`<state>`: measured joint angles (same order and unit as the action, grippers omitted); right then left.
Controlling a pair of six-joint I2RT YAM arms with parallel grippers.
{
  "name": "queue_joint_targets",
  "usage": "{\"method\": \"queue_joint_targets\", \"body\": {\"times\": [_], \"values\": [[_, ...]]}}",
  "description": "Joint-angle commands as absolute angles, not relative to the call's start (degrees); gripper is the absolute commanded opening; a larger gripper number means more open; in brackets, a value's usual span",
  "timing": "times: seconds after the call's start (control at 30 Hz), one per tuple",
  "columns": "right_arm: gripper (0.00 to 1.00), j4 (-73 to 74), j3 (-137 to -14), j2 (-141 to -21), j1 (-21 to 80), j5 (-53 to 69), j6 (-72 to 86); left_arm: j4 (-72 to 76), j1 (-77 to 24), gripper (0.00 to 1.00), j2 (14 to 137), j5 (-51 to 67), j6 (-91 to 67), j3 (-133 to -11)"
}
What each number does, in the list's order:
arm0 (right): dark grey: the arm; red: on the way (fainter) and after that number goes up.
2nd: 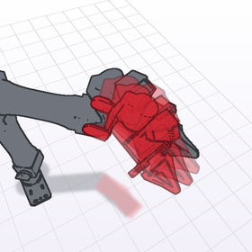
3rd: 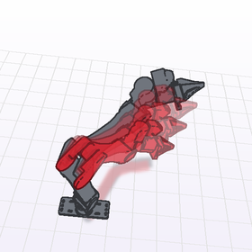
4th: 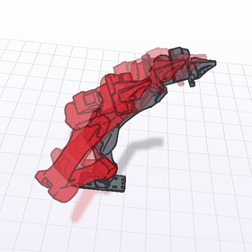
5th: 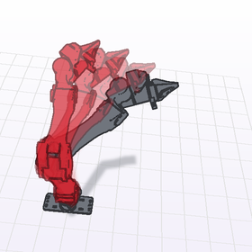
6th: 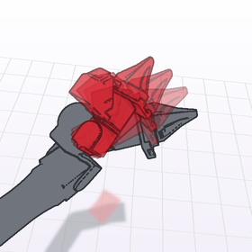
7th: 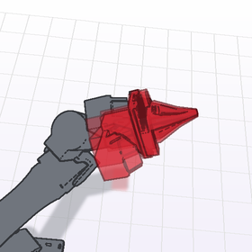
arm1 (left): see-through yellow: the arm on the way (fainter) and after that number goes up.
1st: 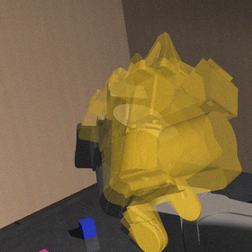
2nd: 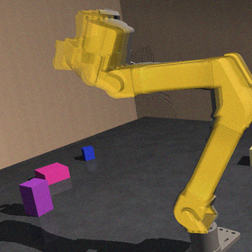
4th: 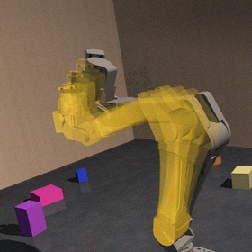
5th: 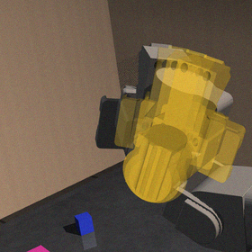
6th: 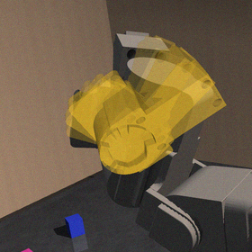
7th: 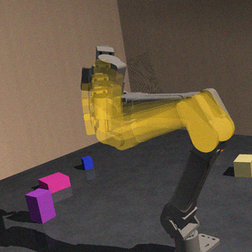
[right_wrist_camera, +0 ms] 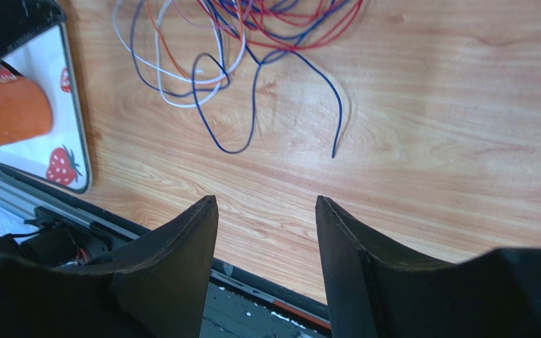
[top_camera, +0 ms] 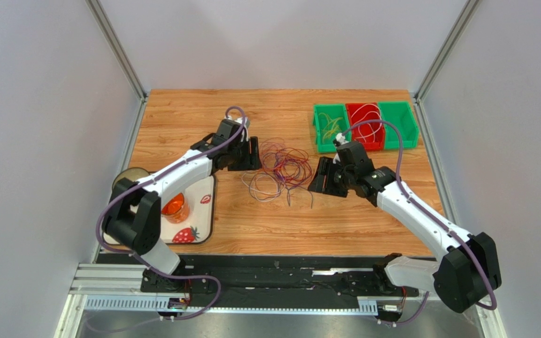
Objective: Untangle the cables
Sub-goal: Untie the cable.
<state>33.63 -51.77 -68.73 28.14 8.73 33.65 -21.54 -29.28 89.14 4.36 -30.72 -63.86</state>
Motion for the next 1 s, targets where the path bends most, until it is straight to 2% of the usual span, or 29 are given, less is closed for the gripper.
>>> {"method": "queue_joint_targets", "body": {"times": [0.0, 0.3, 0.6, 0.97], "values": [[0.57, 28.5, -50.5, -67.8, 29.0, 8.5, 34.8, -21.1, -29.4, 0.66, 93.9, 8.2, -28.1, -67.8], [0.55, 25.8, -48.5, -71.5, 29.6, 8.0, 34.2, -16.4, -29.6, 0.67, 96.9, 8.9, -42.7, -67.6], [0.55, 22.7, -44.7, -71.5, 29.9, 6.9, 34.5, -1.3, -29.6, 0.68, 94.0, 6.9, -70.5, -56.7], [0.54, 17.1, -40.3, -74.0, 30.1, 7.1, 34.9, 3.8, -29.4, 0.70, 94.8, 3.4, -81.3, -53.5]]}}
